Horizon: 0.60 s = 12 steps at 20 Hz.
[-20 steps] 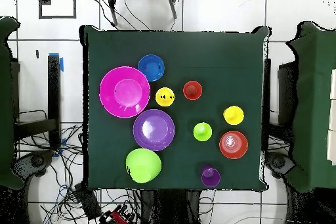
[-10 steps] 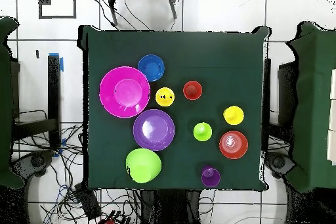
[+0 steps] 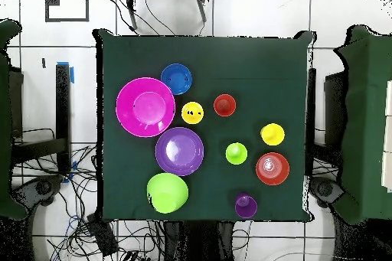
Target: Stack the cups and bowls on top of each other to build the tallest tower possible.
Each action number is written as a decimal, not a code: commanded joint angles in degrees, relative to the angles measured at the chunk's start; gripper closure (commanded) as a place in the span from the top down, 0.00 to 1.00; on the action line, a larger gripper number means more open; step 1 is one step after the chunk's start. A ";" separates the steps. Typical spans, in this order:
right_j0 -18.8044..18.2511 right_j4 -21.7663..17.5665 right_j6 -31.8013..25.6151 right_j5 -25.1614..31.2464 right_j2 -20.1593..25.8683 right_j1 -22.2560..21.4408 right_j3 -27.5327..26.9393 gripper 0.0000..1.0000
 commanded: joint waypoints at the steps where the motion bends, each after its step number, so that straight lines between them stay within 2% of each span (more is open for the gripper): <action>1: 1.41 5.65 10.91 -4.71 8.34 7.99 -5.93 1.00; 6: 3.51 9.89 11.37 -7.32 9.51 13.76 -9.41 1.00; 12: 4.86 15.10 10.20 -7.68 11.22 17.49 -12.18 1.00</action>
